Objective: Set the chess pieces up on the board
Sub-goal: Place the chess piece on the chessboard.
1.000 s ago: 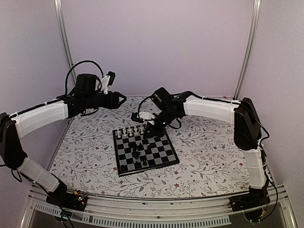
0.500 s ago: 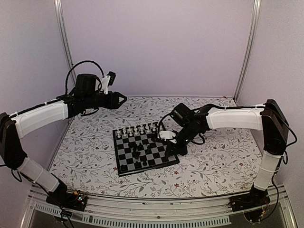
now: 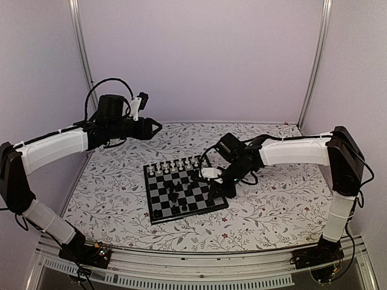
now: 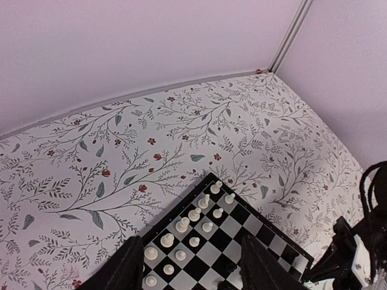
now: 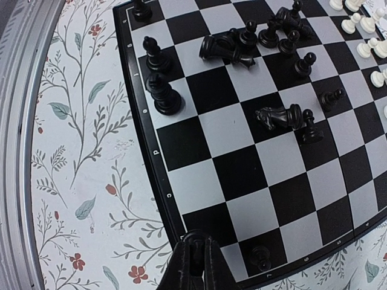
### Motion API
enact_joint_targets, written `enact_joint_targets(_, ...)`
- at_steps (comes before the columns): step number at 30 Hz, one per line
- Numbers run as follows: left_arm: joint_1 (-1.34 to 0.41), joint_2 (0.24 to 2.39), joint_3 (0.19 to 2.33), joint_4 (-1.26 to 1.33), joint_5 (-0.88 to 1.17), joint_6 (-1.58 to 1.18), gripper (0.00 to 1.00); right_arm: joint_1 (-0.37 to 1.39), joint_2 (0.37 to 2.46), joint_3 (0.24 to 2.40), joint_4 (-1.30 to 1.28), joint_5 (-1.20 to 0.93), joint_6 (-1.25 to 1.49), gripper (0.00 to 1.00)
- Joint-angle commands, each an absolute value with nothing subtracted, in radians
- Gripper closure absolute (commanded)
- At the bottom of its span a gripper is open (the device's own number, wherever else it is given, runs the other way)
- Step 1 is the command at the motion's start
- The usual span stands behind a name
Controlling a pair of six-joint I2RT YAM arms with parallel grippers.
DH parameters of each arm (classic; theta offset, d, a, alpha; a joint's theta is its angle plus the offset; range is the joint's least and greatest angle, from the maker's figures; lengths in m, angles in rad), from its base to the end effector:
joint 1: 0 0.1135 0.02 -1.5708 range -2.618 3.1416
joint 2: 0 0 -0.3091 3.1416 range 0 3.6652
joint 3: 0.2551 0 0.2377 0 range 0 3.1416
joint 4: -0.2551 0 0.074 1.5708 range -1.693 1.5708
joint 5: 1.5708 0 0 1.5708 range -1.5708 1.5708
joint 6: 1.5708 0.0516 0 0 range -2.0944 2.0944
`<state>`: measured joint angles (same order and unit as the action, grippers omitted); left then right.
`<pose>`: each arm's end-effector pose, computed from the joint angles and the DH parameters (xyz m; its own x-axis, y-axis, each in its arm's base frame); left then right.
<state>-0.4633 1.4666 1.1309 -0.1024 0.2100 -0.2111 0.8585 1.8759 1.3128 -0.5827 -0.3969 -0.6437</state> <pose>0.2971 -0.1604 0.3490 -0.4980 0.0197 -0.8669 0.5130 0.8127 -0.2762 0.2395 0.3078 0.2255 0.0052 -0.8409 -0.5412 -0.9990 -0.0282 0.0342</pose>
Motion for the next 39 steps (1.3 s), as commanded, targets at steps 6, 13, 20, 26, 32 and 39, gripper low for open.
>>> enact_joint_targets(6, -0.451, 1.476, 1.149, -0.103, 0.221, -0.212, 0.43, 0.870, 1.953, 1.382, -0.595, -0.373, -0.635, 0.96)
enact_joint_targets(13, -0.452, 1.474, 1.149, -0.104, 0.221, -0.209, 0.43, 0.872, 1.970, 1.376, -0.600, -0.367, -0.647, 0.95)
enact_joint_targets(20, -0.451, 1.474, 1.149, -0.104, 0.221, -0.210, 0.44, 0.874, 1.985, 1.379, -0.606, -0.364, -0.652, 0.93)
enact_joint_targets(26, -0.452, 1.471, 1.149, -0.104, 0.221, -0.209, 0.44, 0.877, 1.989, 1.377, -0.617, -0.366, -0.659, 0.90)
enact_joint_targets(32, -0.452, 1.470, 1.149, -0.103, 0.222, -0.209, 0.44, 0.879, 1.973, 1.403, -0.648, -0.377, -0.660, 0.73)
enact_joint_targets(39, -0.452, 1.467, 1.150, -0.104, 0.222, -0.210, 0.44, 0.879, 1.946, 1.529, -0.700, -0.372, -0.665, 0.71)
